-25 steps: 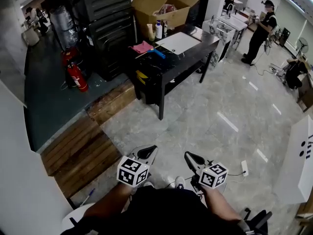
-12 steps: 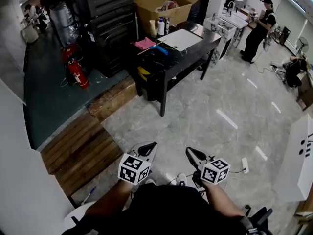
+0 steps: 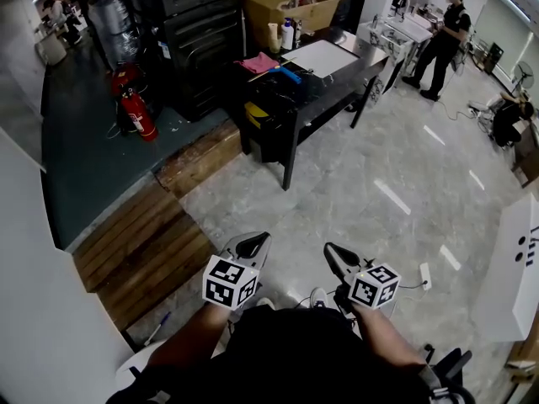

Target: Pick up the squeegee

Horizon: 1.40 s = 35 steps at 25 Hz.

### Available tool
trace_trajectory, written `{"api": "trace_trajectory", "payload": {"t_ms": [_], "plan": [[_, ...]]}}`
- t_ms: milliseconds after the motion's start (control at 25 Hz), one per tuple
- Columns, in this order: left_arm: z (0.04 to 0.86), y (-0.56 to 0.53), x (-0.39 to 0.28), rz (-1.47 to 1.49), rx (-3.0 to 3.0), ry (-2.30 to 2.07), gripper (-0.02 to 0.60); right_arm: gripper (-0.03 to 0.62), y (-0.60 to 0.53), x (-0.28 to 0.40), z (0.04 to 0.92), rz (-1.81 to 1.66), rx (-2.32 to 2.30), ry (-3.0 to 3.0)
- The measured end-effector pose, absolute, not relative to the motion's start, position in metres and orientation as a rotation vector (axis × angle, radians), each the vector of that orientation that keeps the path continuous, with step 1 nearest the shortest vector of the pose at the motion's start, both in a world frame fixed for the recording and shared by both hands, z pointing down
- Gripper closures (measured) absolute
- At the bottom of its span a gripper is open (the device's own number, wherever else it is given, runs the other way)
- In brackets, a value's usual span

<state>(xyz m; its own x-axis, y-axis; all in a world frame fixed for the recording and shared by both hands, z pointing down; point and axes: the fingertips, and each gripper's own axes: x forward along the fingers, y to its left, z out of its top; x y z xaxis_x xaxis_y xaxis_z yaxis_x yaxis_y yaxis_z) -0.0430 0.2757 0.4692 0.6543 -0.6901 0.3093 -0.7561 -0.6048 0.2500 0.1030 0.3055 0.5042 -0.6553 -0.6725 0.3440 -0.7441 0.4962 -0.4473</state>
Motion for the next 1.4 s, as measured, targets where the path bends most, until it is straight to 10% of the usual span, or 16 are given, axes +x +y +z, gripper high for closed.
{"api": "trace_trajectory", "payload": {"t_ms": [1400], "plan": [[0.482, 0.271, -0.102, 0.244, 2.443, -1.222, 0.561, 0.585, 0.280, 0.035, 0.501, 0.797, 1.106, -2.654]]}}
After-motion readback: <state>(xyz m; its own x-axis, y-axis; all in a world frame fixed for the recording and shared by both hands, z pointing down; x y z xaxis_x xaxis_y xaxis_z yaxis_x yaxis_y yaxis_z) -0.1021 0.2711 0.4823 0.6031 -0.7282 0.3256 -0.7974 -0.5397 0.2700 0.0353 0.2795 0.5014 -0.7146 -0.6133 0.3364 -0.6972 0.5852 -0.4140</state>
